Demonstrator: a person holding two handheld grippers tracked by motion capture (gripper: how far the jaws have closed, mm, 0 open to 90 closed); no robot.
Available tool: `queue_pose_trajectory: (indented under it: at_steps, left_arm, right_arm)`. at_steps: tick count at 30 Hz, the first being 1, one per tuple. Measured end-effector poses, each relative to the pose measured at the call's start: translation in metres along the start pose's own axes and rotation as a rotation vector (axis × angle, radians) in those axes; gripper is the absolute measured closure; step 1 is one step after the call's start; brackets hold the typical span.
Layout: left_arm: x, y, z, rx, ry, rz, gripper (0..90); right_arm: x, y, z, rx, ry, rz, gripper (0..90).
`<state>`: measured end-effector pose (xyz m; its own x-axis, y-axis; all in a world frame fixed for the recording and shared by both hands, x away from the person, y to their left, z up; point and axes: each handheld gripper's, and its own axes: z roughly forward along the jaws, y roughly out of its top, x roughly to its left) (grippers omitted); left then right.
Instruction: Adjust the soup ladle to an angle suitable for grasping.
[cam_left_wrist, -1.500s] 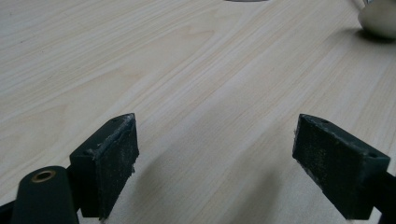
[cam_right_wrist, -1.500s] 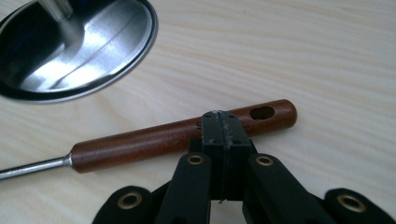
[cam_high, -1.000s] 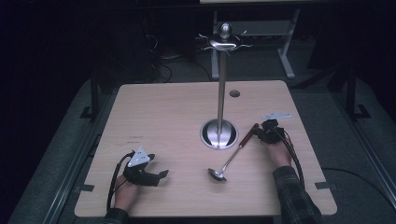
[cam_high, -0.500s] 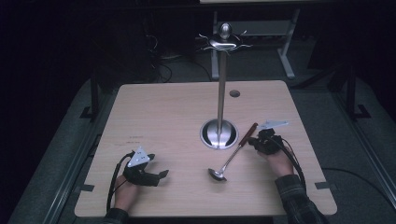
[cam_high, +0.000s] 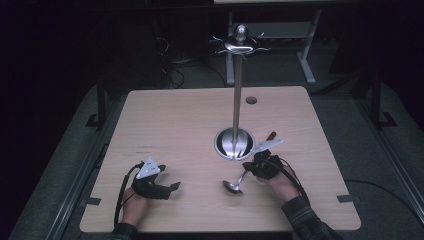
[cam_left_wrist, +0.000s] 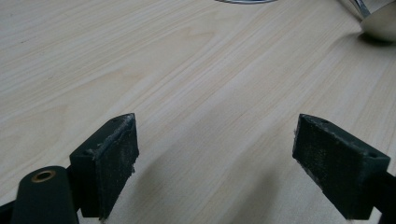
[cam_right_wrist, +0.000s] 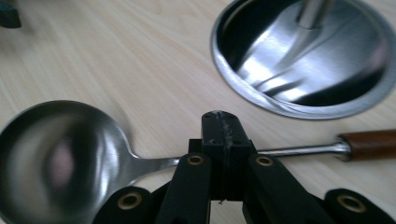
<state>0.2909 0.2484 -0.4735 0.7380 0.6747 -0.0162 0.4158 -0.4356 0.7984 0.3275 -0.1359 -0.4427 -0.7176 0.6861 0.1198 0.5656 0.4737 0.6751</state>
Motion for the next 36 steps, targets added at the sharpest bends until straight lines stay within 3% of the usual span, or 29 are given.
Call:
queue_pose_trajectory:
  at_steps: [7,16,36]
  left_arm:
    - [0.0,0.0,0.0,0.001,0.0,-0.002,14.0]
    - [0.0,0.0,0.0,0.001,-0.002,-0.005,14.0]
    - [0.0,0.0,0.0,-0.001,0.0,0.001,14.0]
  right_arm:
    - [0.013,0.004,0.012,0.04,0.032,-0.019,90.0]
    - [0.017,0.002,0.022,0.093,0.038,-0.028,90.0]
    - [0.012,-0.019,0.006,0.106,0.036,0.0,90.0]
